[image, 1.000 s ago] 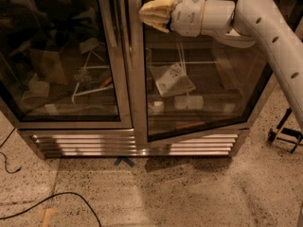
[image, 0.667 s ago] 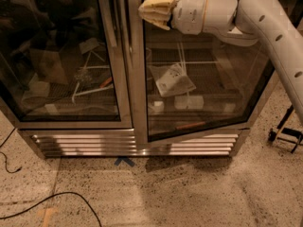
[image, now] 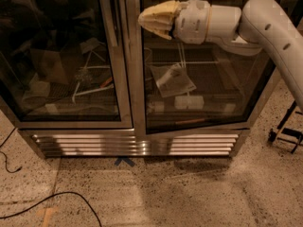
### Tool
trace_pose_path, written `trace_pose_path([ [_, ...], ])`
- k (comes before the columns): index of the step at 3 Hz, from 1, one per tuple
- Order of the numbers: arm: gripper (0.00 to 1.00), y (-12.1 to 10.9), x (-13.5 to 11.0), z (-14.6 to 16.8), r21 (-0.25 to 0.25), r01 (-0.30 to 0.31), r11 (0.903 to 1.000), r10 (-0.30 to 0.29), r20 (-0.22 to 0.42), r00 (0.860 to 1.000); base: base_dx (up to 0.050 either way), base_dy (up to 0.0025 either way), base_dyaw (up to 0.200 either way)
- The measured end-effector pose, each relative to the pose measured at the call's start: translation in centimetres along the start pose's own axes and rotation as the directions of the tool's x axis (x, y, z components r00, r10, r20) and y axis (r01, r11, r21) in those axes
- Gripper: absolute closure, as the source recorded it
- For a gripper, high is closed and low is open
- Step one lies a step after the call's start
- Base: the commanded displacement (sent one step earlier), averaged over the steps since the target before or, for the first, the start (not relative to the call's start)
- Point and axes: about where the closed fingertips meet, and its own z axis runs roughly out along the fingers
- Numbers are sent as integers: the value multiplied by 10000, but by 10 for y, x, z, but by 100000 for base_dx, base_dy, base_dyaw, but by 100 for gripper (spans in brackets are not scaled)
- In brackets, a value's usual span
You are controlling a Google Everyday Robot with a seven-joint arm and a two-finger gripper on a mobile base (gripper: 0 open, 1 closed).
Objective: Pick orange can from top drawer and place on counter
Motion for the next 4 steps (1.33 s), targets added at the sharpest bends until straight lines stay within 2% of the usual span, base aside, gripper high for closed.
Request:
trace_pose_path([
  [1,100,6,-78,-34,164,153,9997,-163,644,9978,0,0,0],
  [2,100,11,-111,-49,116,183,9998,-192,806,9966,0,0,0],
  [3,100,17,-105,-56,-208,69,9998,-63,286,9996,0,0,0],
  [4,100,30,-68,-55,-817,-34,9966,-24,-704,9975,0,0,0],
])
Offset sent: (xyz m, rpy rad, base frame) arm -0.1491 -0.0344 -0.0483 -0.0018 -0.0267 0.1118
